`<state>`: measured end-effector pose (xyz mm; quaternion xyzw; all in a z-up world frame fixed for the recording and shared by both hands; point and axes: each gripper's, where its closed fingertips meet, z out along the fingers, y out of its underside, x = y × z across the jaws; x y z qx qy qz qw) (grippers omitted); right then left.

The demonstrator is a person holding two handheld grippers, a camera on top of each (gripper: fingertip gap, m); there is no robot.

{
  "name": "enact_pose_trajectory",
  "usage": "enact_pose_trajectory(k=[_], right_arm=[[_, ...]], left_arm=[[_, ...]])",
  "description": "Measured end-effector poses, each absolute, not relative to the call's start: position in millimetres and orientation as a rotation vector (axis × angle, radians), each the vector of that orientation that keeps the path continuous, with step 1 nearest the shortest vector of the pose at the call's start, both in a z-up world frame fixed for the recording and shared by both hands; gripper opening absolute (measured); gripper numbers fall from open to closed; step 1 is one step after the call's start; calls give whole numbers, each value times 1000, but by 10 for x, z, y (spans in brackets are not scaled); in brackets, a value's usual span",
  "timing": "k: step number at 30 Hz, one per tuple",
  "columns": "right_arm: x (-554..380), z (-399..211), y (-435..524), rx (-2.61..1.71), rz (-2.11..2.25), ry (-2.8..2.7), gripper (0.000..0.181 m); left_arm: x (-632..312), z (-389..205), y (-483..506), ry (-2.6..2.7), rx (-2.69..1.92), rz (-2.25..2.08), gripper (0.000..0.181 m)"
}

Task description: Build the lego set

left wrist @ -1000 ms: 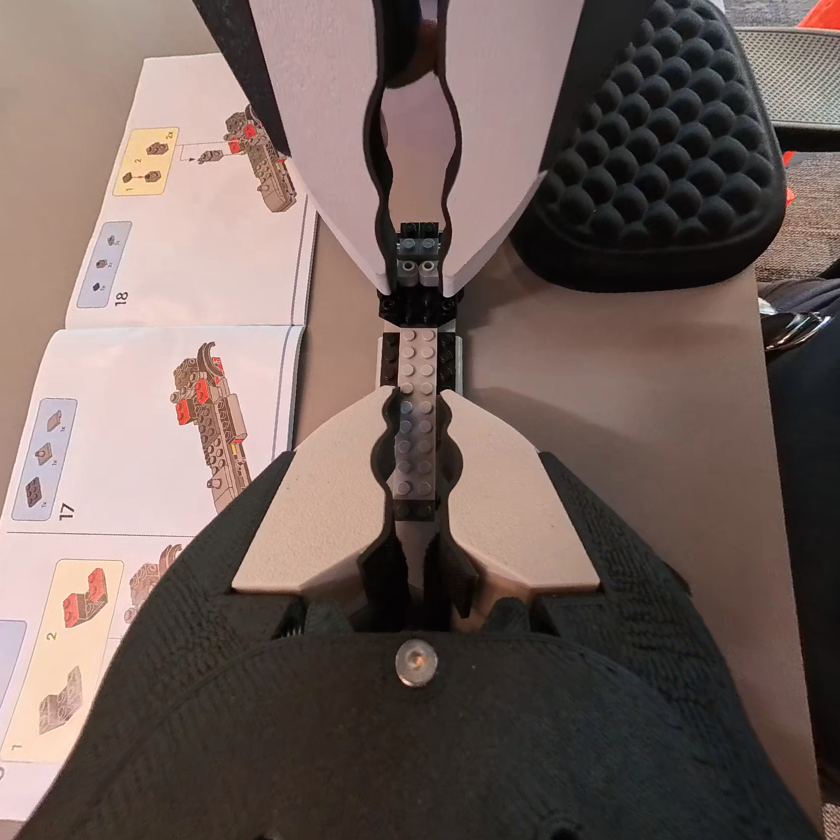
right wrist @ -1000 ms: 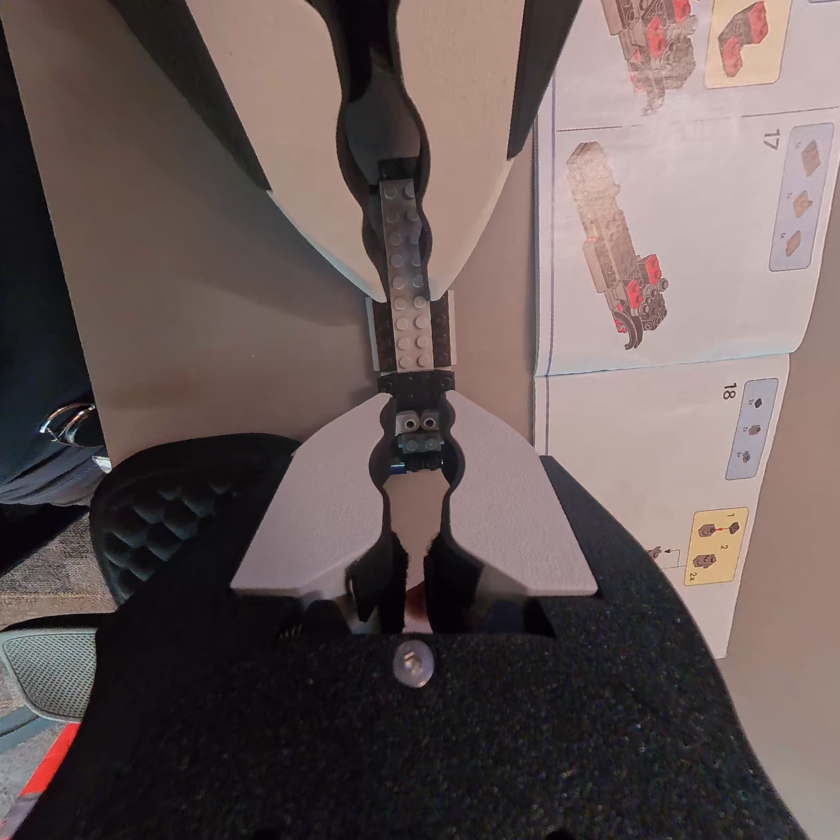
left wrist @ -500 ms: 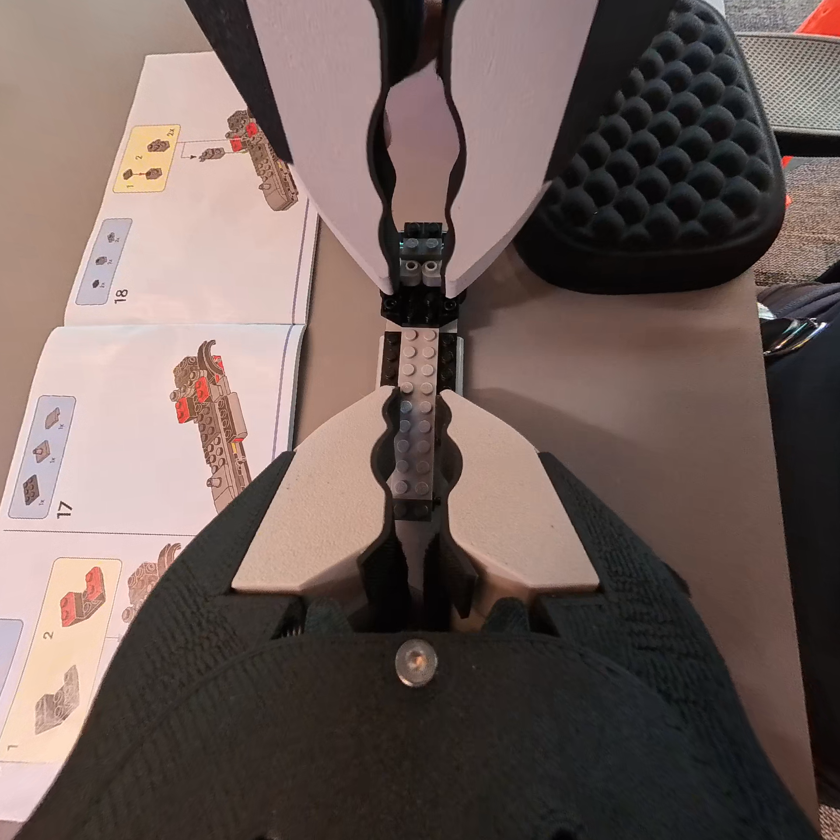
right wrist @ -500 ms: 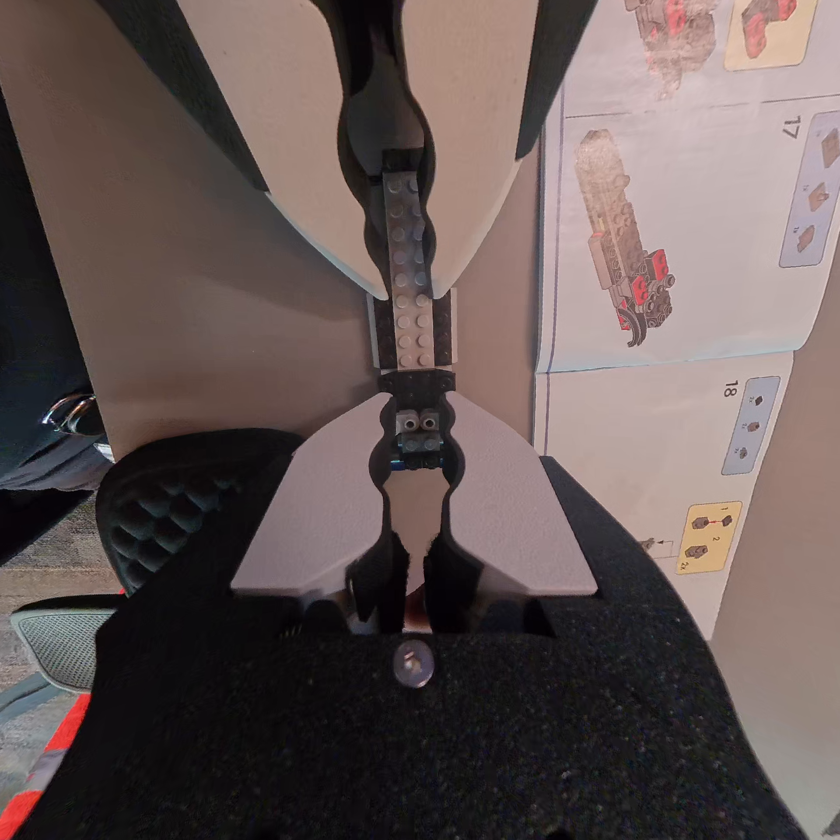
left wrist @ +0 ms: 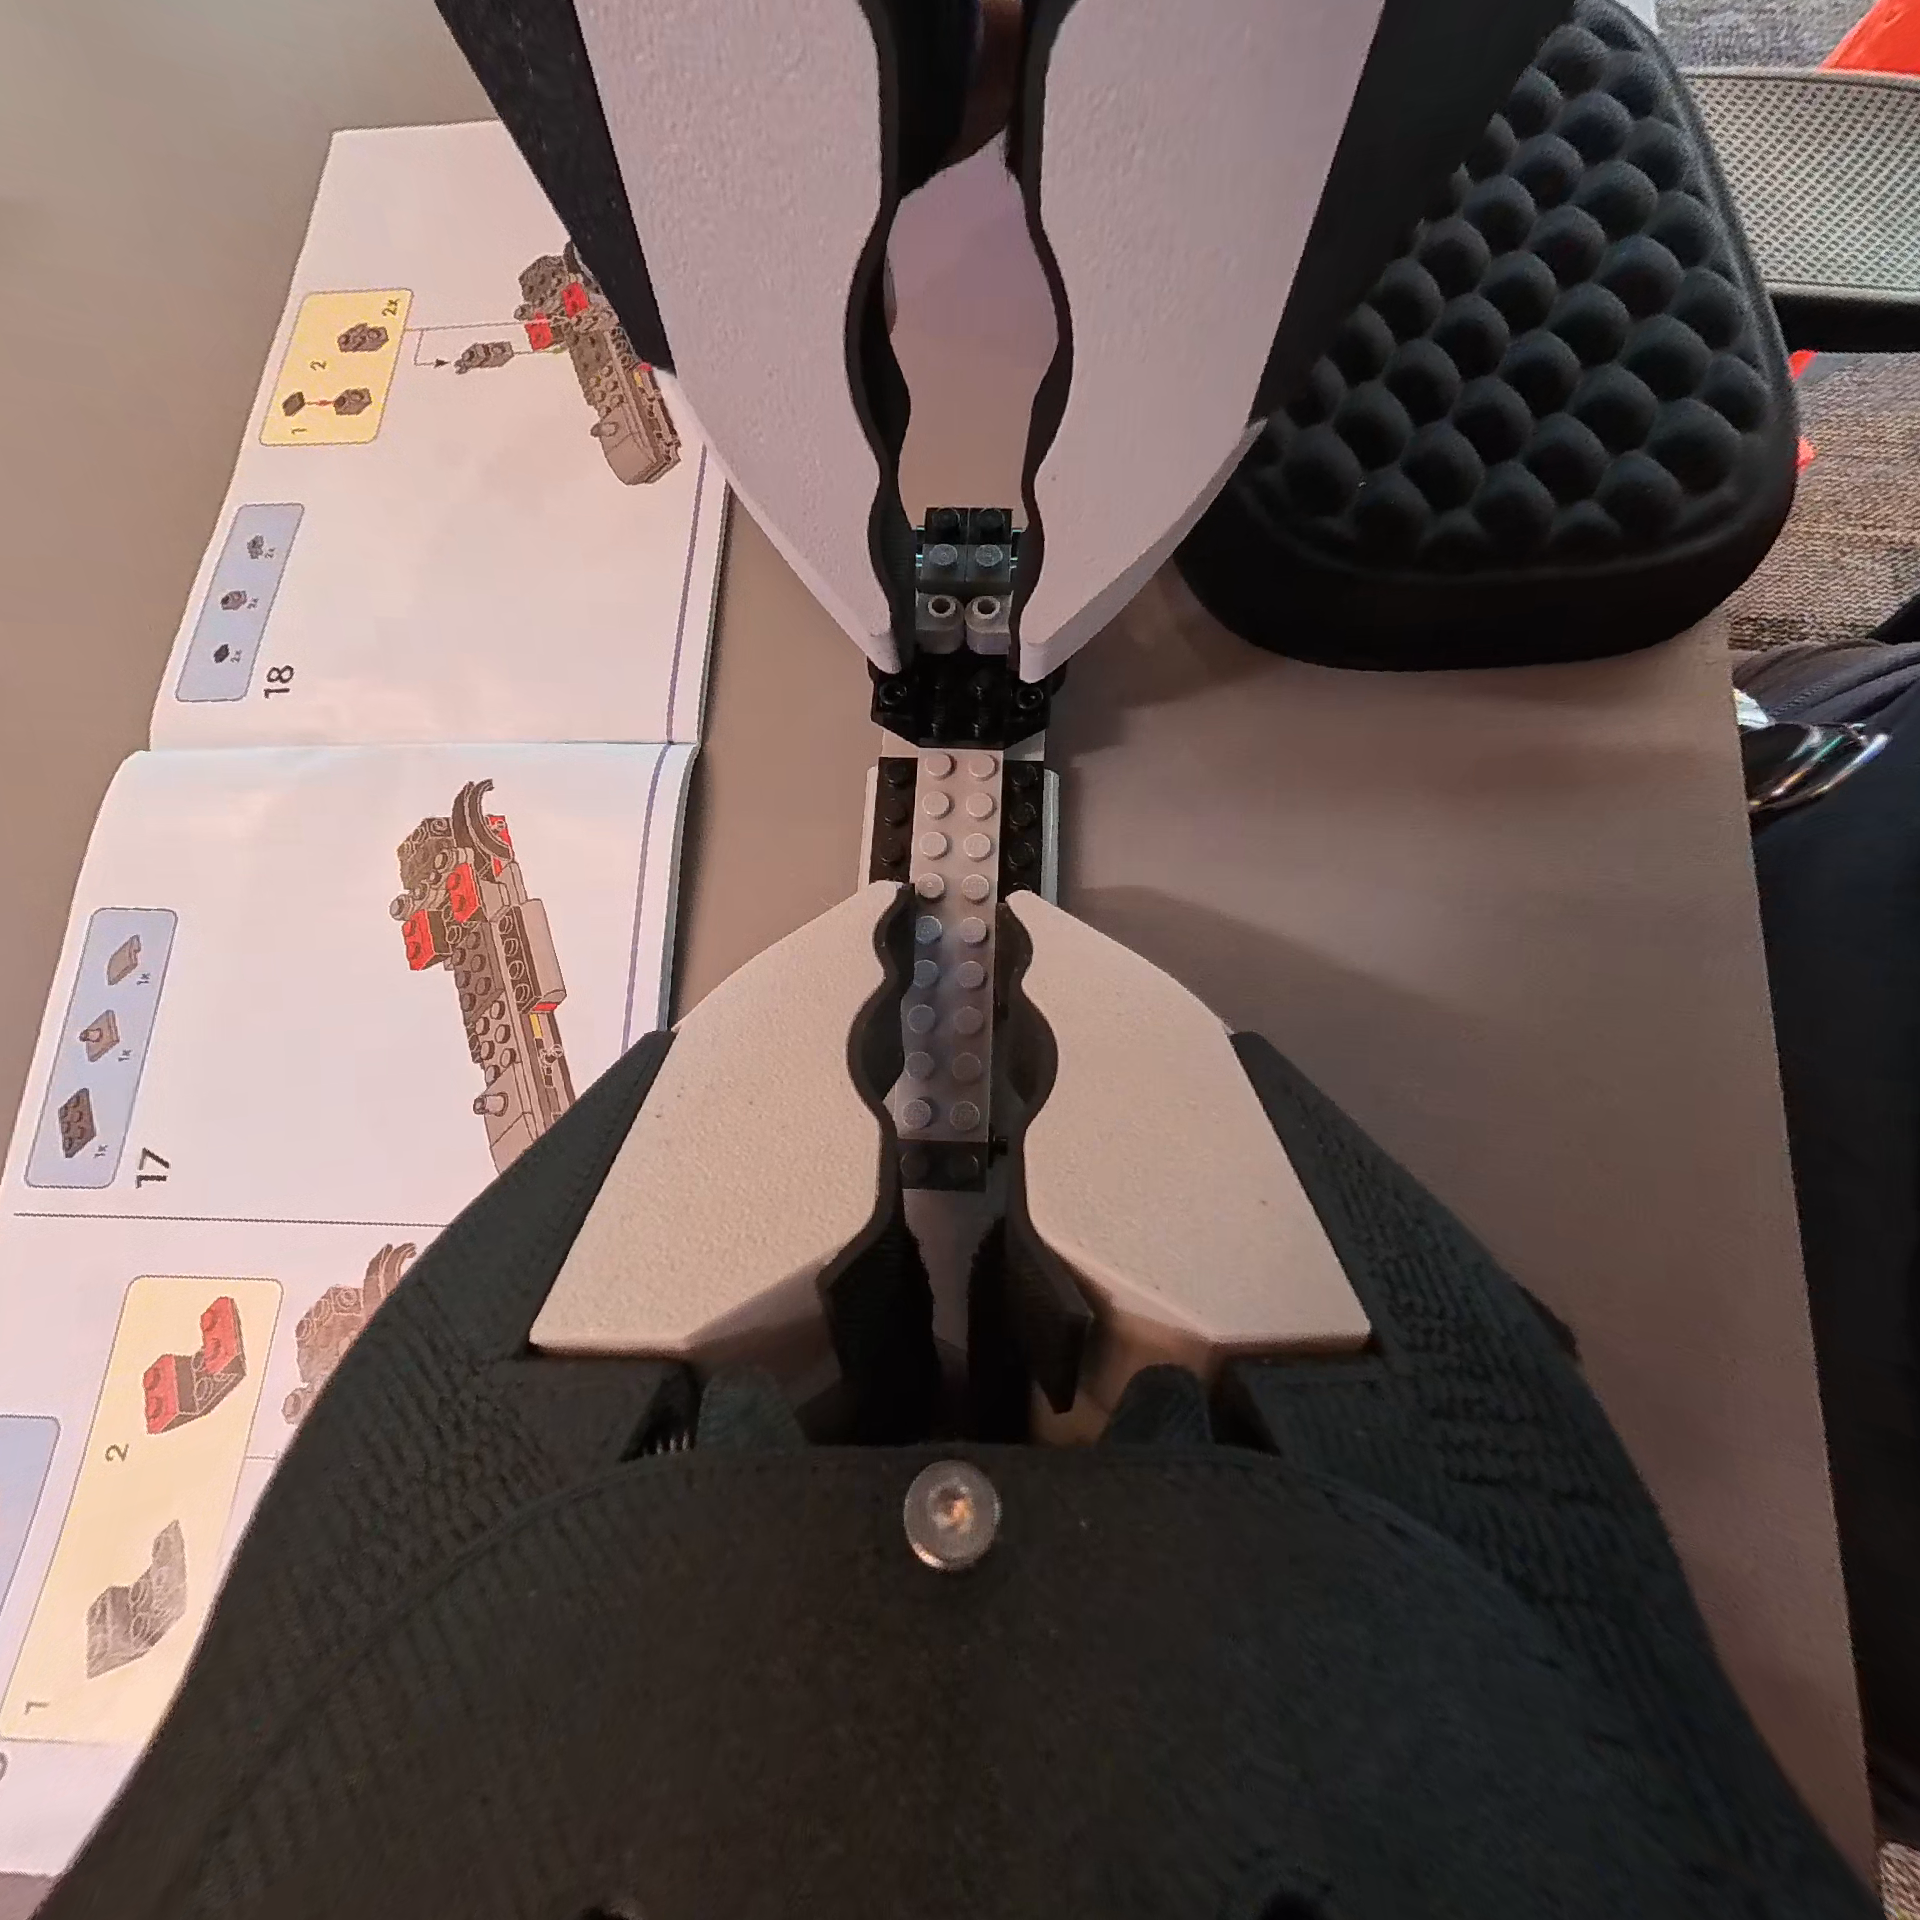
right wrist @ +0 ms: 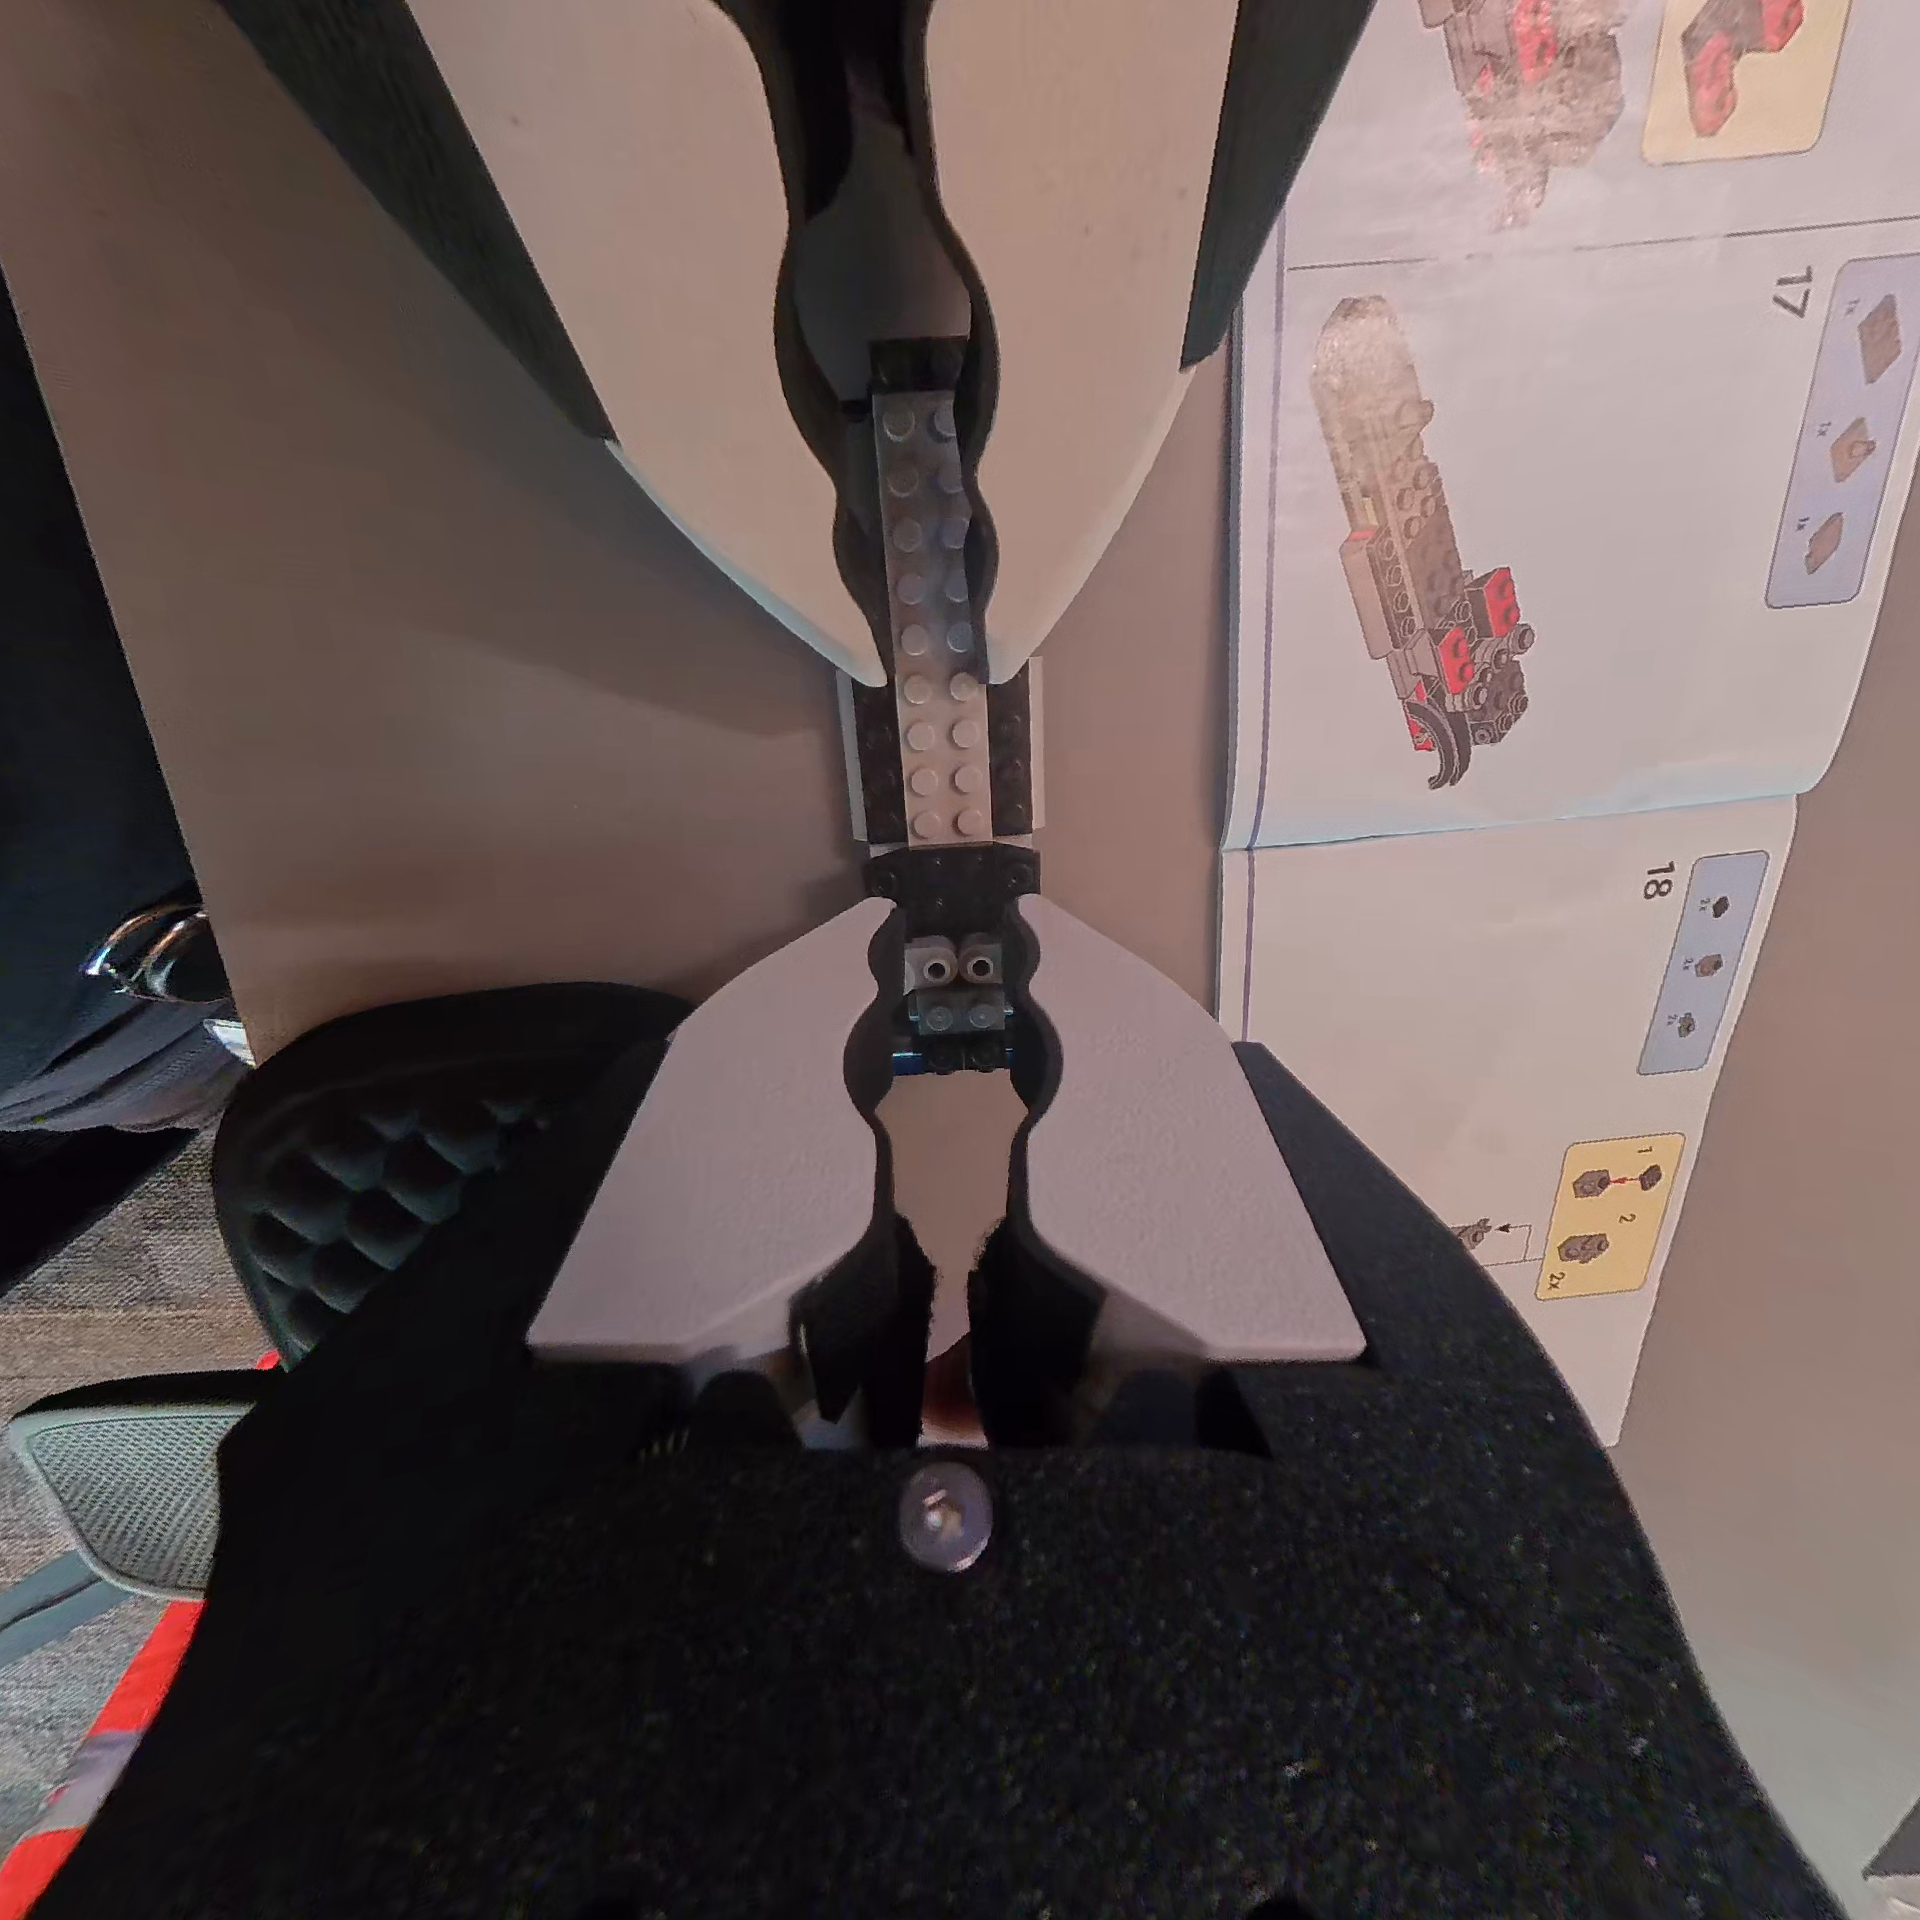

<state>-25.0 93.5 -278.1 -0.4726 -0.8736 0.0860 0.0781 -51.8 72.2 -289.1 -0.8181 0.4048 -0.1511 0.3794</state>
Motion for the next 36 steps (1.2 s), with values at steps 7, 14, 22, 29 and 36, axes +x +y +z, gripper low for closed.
enact_pose_trajectory(k=[7, 14, 22, 29, 36], right_arm=[[-217, -2748, 969, -1423, 388, -2556, 40], [-232, -2273, 967, -1421, 682, -2239, 61], [-225, -2798, 991, -1392, 545, -2297, 63], [-230, -2998, 1022, -1346, 543, -2336, 45], [-302, -2988, 1049, -1258, 594, -2328, 44]], left_arm=[[-500, -2892, 714, 1046, -2100, -409, 15], [-497, -2886, 706, 1065, -2092, -384, 19], [-503, -2717, 692, 1002, -2048, -516, 37], [-747, -2819, 683, 970, -2125, -414, 39], [-758, -2969, 684, 981, -2242, -436, 25]])
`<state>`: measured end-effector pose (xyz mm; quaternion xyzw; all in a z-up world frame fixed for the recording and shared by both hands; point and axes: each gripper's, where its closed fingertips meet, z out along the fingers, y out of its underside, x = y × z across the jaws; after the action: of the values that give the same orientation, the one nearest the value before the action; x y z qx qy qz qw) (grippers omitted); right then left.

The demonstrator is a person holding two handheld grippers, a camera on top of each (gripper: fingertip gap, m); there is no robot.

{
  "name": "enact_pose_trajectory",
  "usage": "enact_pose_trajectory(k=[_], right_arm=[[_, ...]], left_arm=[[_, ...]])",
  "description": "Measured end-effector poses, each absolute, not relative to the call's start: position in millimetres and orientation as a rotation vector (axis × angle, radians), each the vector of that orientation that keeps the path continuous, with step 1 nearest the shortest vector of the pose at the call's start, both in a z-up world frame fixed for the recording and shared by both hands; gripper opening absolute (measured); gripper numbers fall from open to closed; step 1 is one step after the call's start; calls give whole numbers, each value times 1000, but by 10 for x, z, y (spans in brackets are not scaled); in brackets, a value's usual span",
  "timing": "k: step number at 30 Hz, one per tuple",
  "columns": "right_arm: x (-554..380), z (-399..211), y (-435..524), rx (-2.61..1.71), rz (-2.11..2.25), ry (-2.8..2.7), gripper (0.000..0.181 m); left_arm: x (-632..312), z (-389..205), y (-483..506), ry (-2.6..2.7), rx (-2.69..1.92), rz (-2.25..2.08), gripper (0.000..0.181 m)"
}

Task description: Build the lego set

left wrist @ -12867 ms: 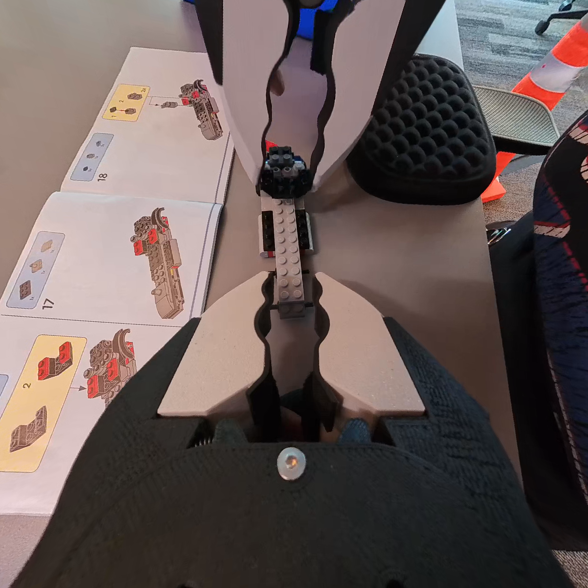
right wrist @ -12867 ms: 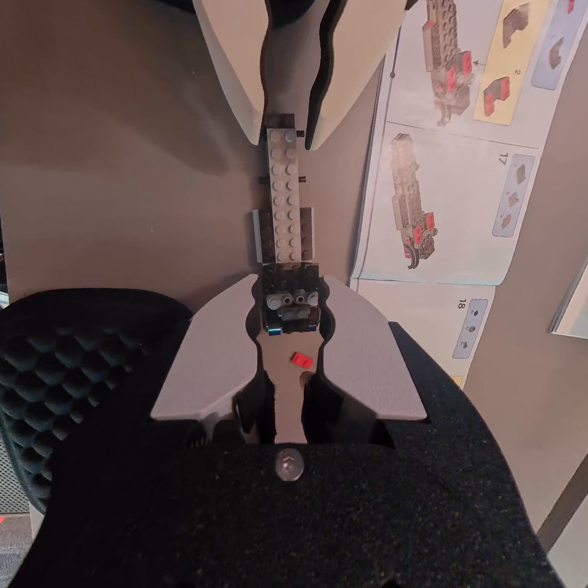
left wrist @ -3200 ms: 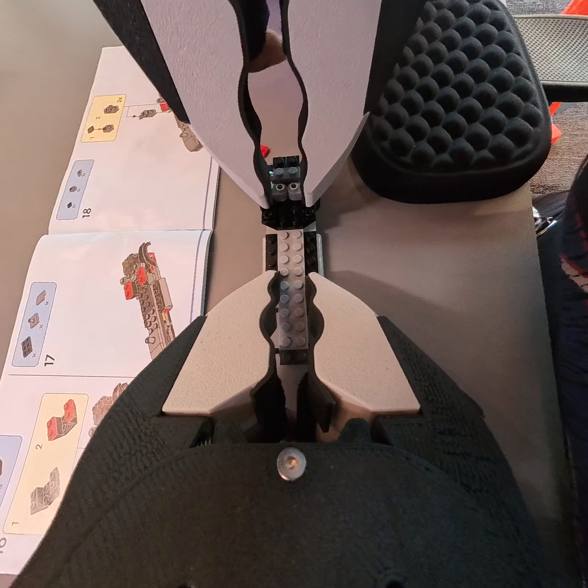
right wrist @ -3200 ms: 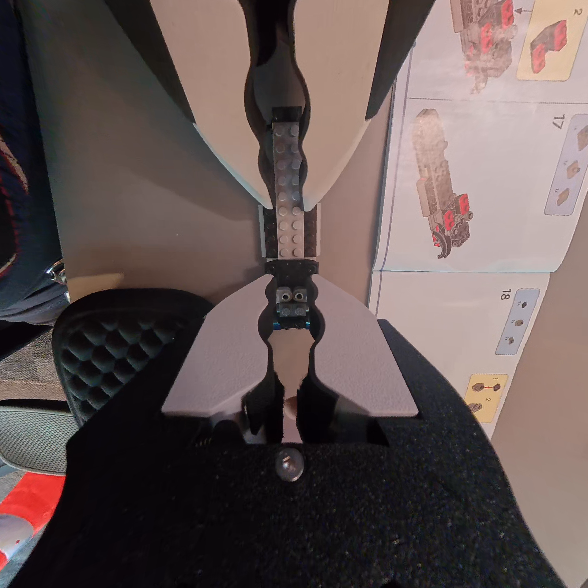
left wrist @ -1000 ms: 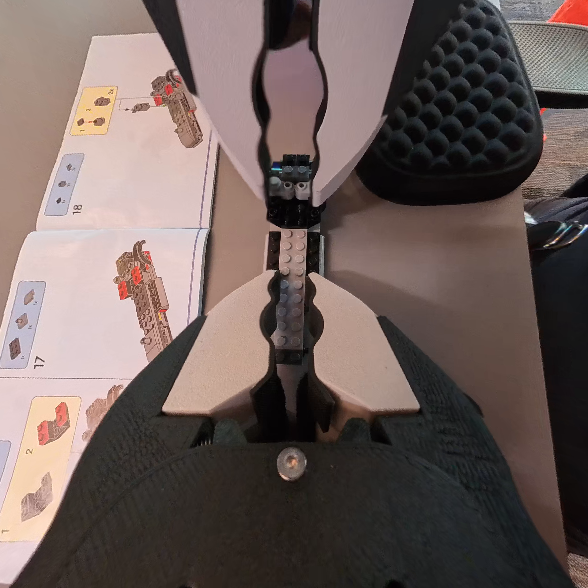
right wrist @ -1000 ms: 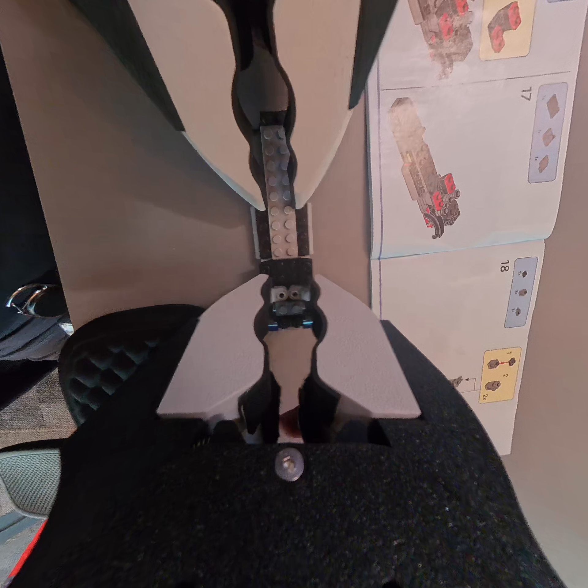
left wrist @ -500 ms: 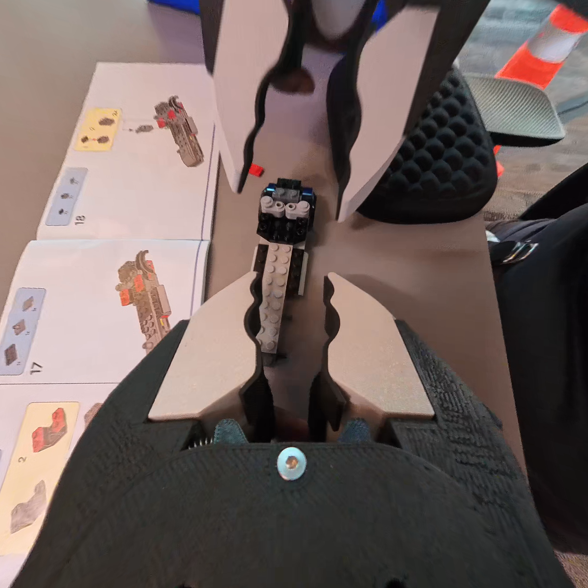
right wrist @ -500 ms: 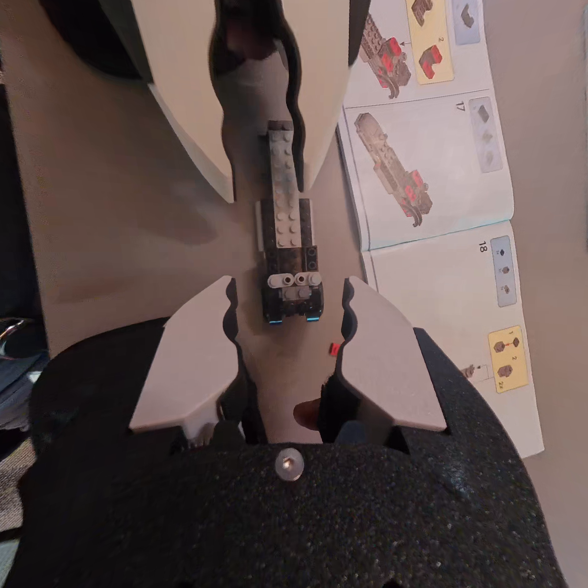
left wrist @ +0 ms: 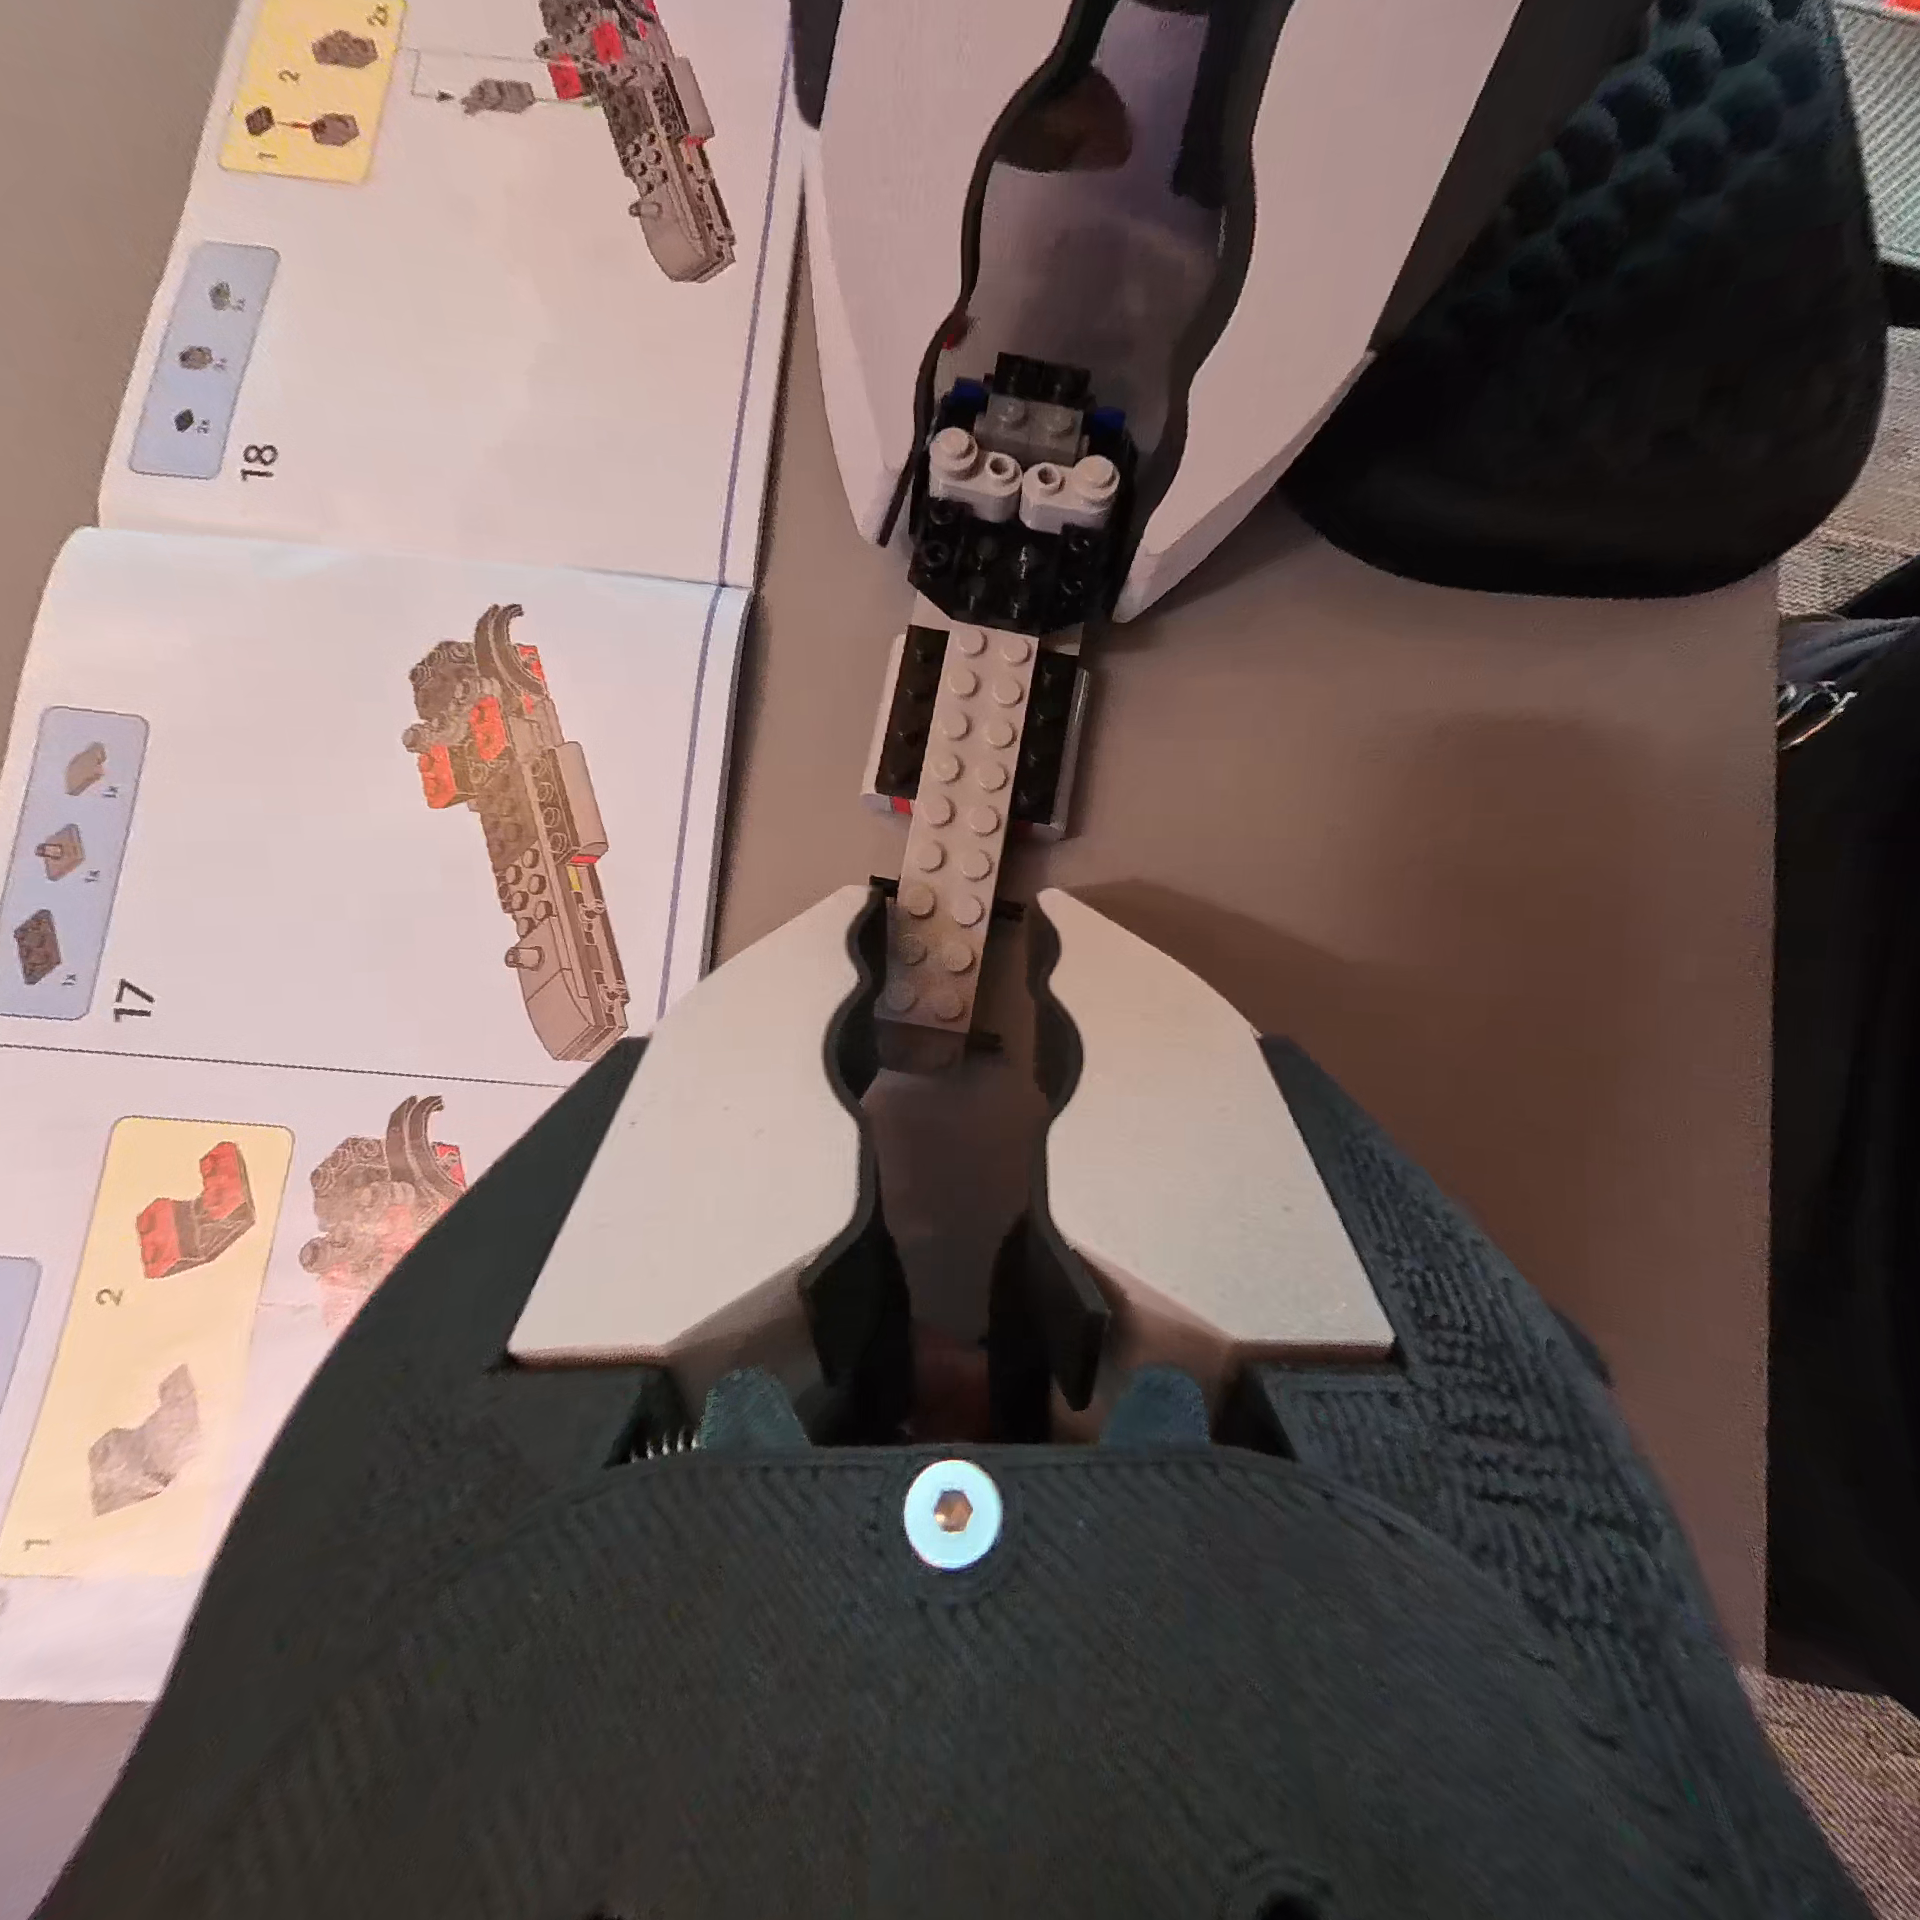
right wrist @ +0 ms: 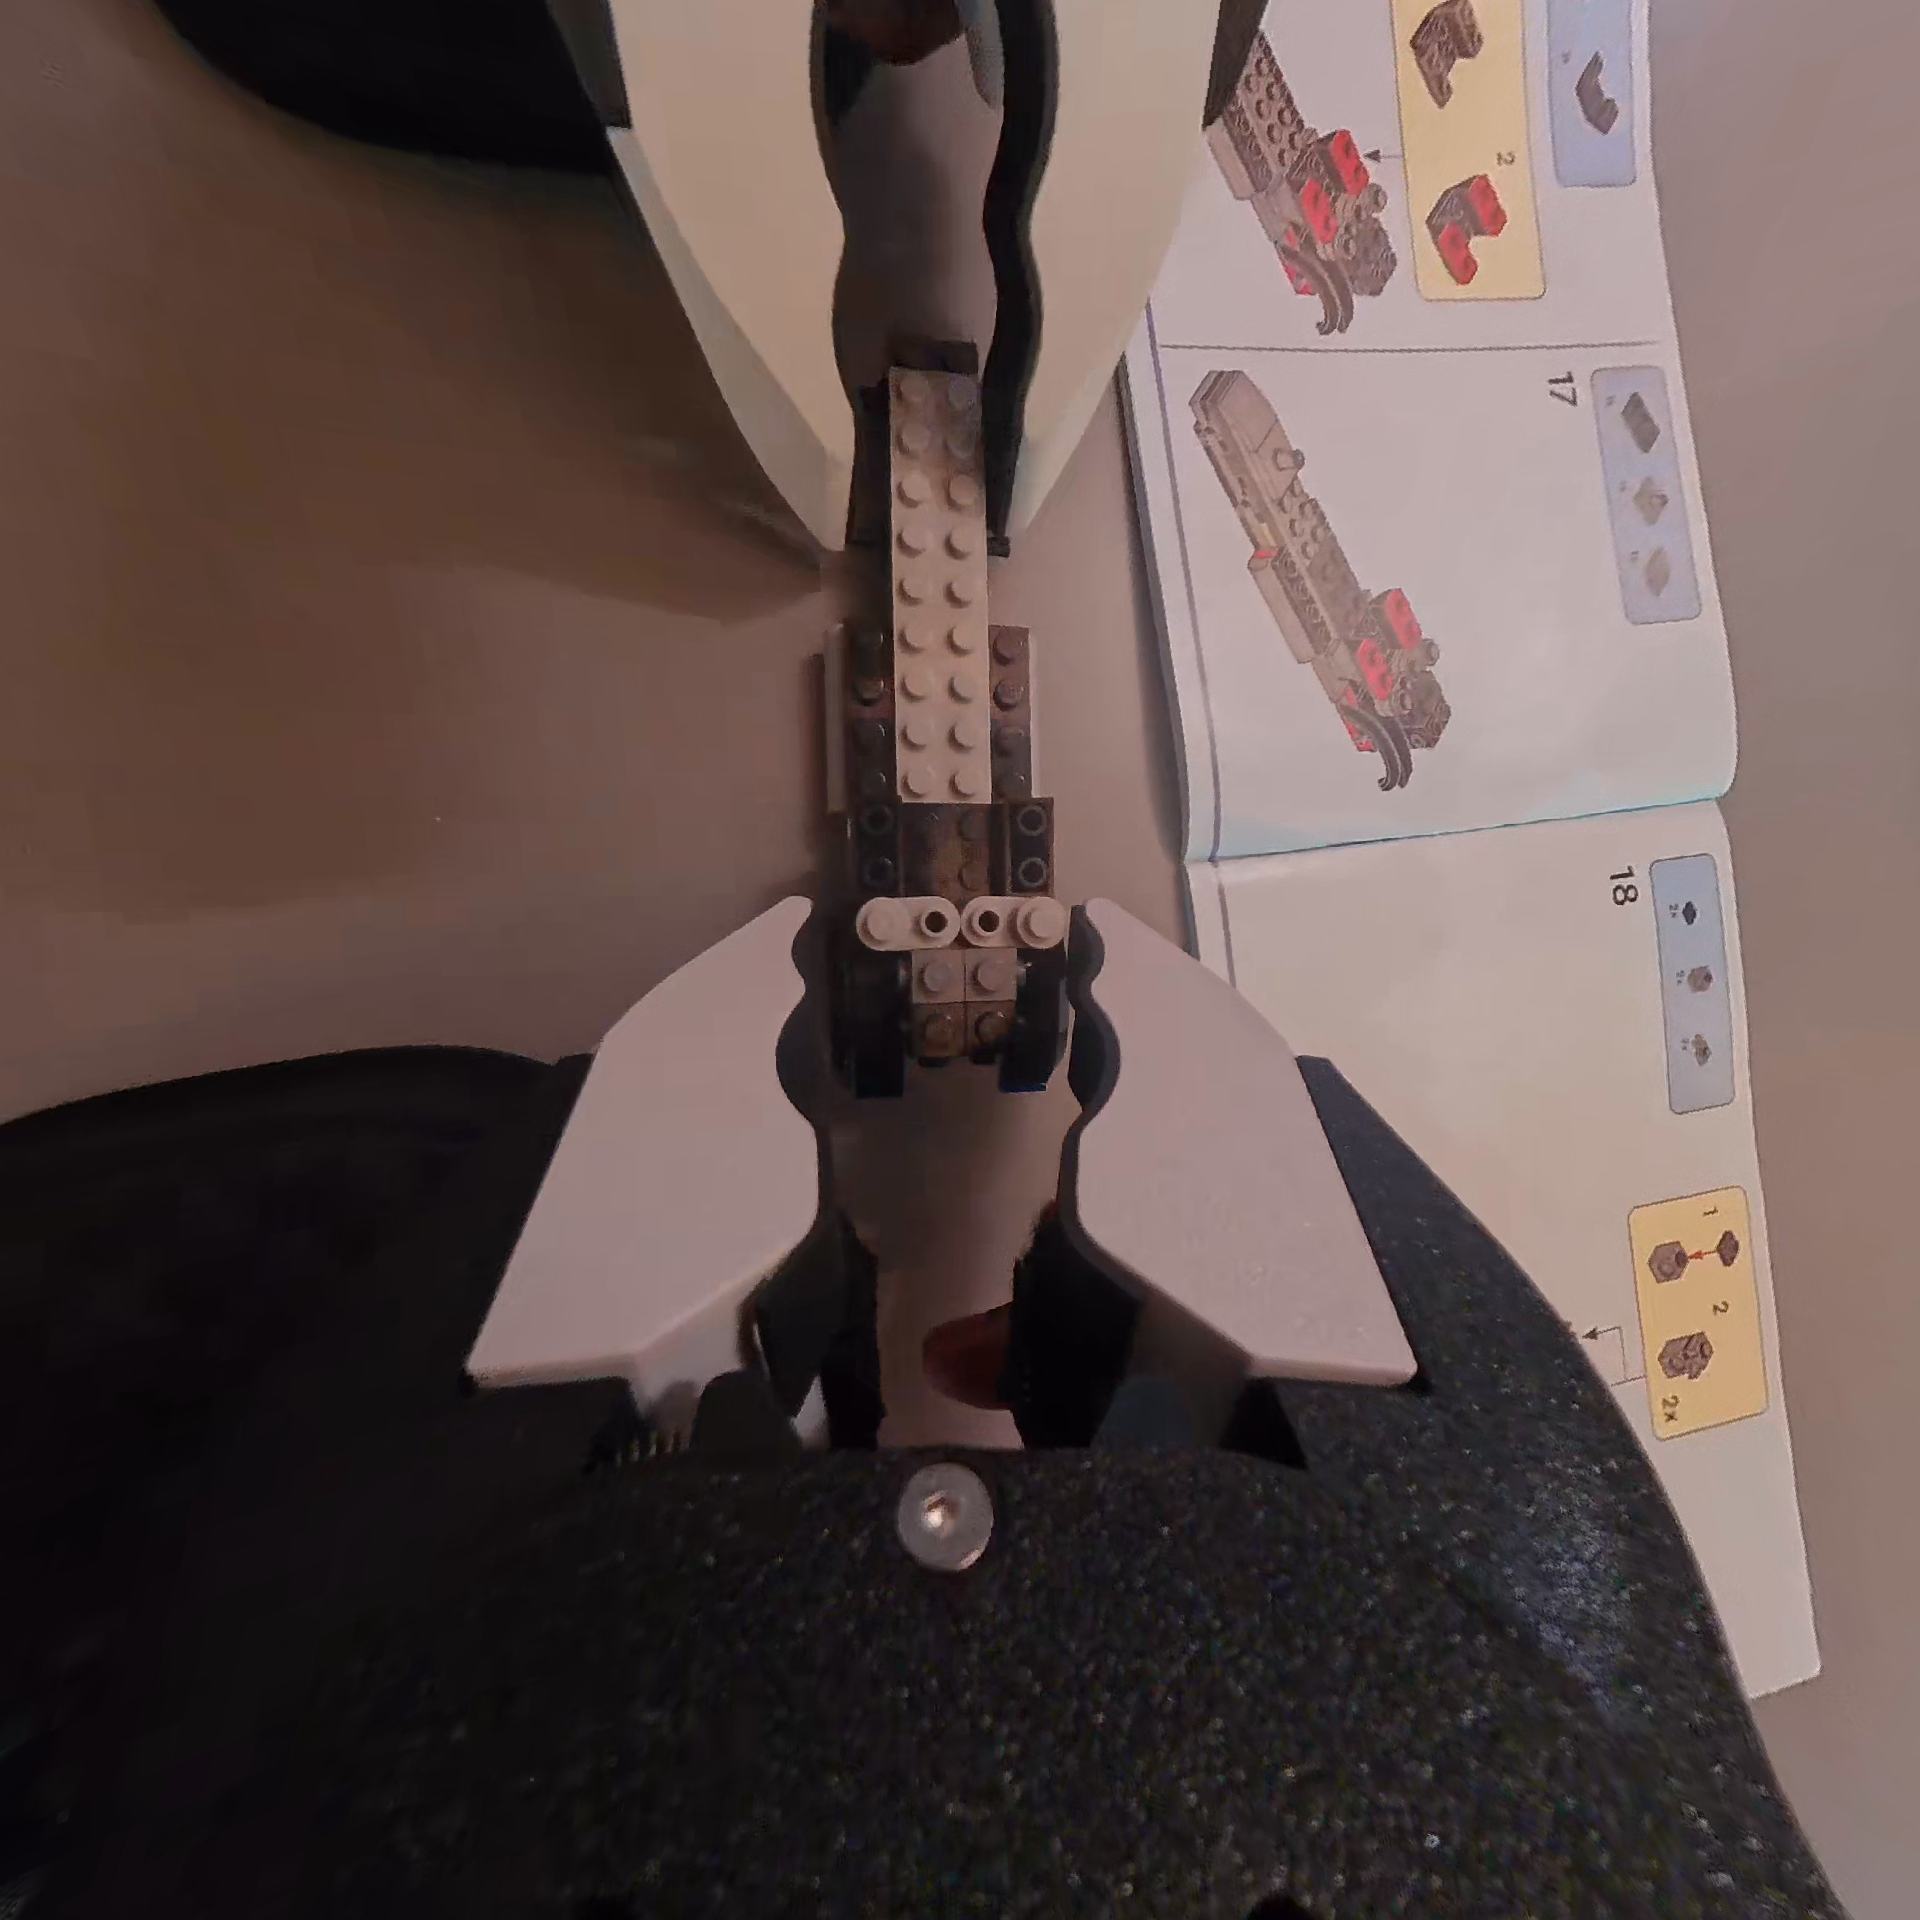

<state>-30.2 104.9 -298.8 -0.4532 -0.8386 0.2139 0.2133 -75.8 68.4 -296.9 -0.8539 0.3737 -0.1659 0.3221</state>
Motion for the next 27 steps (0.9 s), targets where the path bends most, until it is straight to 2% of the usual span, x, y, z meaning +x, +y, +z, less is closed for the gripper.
enact_pose_trajectory(k=[6, 15, 23, 24, 26, 27], right_arm=[[-309, -2978, 1083, -1206, 594, -2329, 45], [-340, -2763, 1115, -1361, 777, -2134, 67], [-227, -2362, 1544, -1601, 902, -1623, 50], [-195, -2373, 1599, -1635, 889, -1581, 44], [-93, -2457, 1713, -1710, 797, -1552, 18], [-42, -2502, 1740, -1734, 748, -1569, 14]], left_arm=[[-741, -2964, 665, 995, -2227, -448, 24], [-742, -2997, 659, 972, -2267, -512, 25], [-750, -2941, 680, 935, -2232, -531, 25], [-751, -2934, 680, 930, -2229, -538, 25], [-749, -2923, 679, 926, -2221, -547, 25], [-749, -2921, 679, 925, -2220, -551, 25]])
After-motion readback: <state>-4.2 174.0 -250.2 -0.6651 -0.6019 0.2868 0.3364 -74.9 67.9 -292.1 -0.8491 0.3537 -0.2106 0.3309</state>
